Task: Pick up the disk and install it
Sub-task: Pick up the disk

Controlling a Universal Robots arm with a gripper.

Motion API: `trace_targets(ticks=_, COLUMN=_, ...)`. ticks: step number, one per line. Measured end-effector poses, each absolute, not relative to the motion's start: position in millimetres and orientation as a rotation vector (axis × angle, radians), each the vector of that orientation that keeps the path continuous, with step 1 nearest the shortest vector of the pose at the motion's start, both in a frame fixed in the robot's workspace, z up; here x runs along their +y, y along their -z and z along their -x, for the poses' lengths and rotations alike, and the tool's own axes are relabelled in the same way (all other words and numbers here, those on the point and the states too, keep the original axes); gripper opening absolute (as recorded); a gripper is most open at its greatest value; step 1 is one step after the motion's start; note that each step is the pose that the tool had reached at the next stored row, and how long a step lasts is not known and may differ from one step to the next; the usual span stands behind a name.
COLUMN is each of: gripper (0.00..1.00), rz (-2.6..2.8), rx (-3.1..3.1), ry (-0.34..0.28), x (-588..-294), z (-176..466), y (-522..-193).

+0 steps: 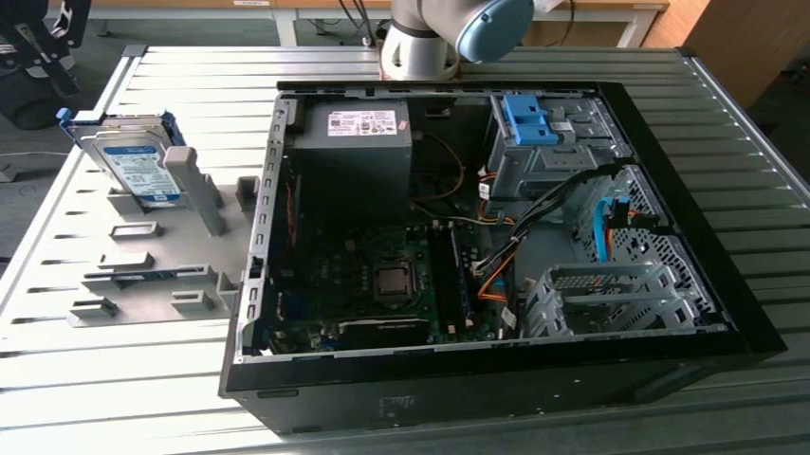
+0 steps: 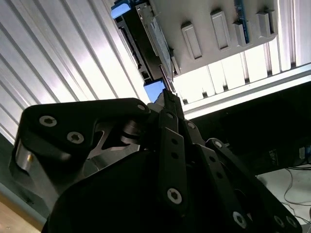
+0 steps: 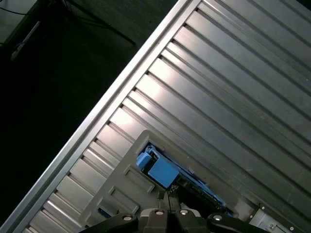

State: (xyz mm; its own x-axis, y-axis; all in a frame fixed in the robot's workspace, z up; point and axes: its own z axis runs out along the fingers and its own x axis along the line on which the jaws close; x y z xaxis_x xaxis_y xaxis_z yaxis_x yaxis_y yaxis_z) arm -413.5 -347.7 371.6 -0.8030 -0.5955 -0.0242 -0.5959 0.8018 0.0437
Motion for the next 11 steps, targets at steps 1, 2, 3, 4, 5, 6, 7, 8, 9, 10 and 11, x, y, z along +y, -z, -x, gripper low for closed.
trace_targets(ticks=1, gripper=0.11, rz=0.988, rx=2.972, ry=-0.077, x=-347.7, z=413.5, y=-371.6)
trace_targets(ticks=2, gripper=0.11, rz=0.993, rx=2.970, ry=-0.077, x=-347.7, z=413.5, y=-371.6)
trace_targets(ticks=3, gripper=0.11, rz=0.998, rx=2.968, ry=-0.077, x=-347.7, z=413.5, y=-371.6)
trace_targets(ticks=4, gripper=0.11, rz=1.003, rx=2.967, ry=-0.077, x=-347.7, z=413.5, y=-371.6)
trace_targets(ticks=5, gripper=0.11, rz=1.007, rx=2.965, ry=-0.077, x=-347.7, z=413.5, y=-371.6)
trace_targets(ticks=6, gripper=0.11, rz=1.012, rx=2.964, ry=-0.077, x=-347.7, z=413.5, y=-371.6)
trace_targets(ticks=7, gripper=0.11, rz=1.017, rx=2.962, ry=-0.077, x=-347.7, z=413.4, y=-371.6)
trace_targets(ticks=8, gripper=0.11, rz=1.021, rx=2.961, ry=-0.077, x=-347.7, z=413.5, y=-371.6)
trace_targets(ticks=9, gripper=0.11, rz=1.026, rx=2.959, ry=-0.077, x=-347.7, z=413.5, y=-371.6)
trace_targets(ticks=10, gripper=0.11, rz=1.031, rx=2.958, ry=-0.077, x=-347.7, z=413.5, y=-371.6)
trace_targets(ticks=11, gripper=0.11, rz=1.035, rx=2.956, ry=-0.077, x=-347.7, z=413.5, y=-371.6)
